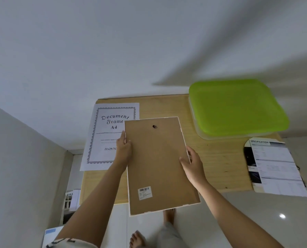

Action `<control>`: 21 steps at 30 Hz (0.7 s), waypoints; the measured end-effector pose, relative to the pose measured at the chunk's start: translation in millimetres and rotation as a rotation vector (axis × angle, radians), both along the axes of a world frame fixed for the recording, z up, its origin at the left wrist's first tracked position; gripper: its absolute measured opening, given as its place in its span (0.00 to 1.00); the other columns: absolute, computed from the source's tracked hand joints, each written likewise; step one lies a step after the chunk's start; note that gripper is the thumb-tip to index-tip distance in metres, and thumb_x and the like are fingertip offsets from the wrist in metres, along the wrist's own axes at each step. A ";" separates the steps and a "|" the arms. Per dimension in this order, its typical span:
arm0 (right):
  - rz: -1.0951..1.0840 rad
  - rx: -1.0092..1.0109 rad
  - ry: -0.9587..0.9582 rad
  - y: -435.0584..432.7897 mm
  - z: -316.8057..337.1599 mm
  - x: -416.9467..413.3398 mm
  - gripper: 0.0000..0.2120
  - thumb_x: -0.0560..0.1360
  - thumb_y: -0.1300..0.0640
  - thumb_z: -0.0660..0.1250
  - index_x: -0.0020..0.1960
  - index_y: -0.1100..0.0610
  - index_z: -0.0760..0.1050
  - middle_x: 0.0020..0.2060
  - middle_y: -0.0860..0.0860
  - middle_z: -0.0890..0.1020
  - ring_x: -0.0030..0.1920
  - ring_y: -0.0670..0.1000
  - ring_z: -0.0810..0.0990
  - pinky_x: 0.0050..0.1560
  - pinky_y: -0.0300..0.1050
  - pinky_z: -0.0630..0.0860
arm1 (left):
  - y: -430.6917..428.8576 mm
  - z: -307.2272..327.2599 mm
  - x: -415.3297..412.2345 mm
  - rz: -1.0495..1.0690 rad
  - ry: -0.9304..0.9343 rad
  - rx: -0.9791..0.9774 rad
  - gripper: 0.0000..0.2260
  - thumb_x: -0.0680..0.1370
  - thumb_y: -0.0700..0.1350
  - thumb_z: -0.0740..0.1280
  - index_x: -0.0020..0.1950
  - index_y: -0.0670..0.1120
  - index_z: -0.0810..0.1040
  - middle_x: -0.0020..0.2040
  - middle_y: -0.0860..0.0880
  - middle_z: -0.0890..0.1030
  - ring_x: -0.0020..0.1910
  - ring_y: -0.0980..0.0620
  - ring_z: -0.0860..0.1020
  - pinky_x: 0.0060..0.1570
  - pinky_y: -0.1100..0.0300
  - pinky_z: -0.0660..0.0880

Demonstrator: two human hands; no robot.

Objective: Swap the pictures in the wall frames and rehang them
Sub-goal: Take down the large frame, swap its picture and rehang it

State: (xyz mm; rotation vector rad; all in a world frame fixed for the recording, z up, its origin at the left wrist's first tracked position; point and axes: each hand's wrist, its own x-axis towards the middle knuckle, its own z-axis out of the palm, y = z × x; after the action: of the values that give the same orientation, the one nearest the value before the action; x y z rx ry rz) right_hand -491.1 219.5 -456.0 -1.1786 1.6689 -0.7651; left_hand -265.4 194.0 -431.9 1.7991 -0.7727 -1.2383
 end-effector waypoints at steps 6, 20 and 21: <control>0.062 -0.023 0.117 -6.2 -12.9 -7.9 0.27 0.75 0.62 0.64 0.72 0.58 0.61 0.66 0.55 0.68 0.67 0.50 0.68 0.63 0.34 0.61 | -7.5 -17.7 -7.4 -0.037 -0.075 0.067 0.28 0.77 0.37 0.56 0.76 0.49 0.54 0.67 0.47 0.58 0.62 0.49 0.66 0.66 0.47 0.66; 0.207 -0.112 0.307 -22.4 -18.0 -11.8 0.25 0.76 0.63 0.63 0.71 0.63 0.62 0.60 0.56 0.70 0.62 0.53 0.70 0.64 0.38 0.64 | -11.9 -38.4 -10.6 -0.103 -0.280 0.024 0.28 0.72 0.41 0.62 0.72 0.42 0.63 0.69 0.45 0.67 0.68 0.46 0.65 0.68 0.48 0.63; 0.214 -0.114 0.308 -26.4 -18.7 -12.4 0.25 0.75 0.63 0.63 0.71 0.63 0.62 0.61 0.56 0.69 0.63 0.53 0.69 0.63 0.36 0.62 | -12.5 -35.4 -13.6 -0.104 -0.301 0.029 0.28 0.74 0.39 0.62 0.73 0.42 0.60 0.70 0.45 0.64 0.69 0.47 0.62 0.69 0.51 0.61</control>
State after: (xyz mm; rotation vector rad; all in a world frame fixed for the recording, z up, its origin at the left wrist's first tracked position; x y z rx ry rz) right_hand -503.5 193.2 -474.7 -1.5914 1.7255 -0.5710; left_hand -279.0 181.5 -467.3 2.0180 -1.0320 -1.0601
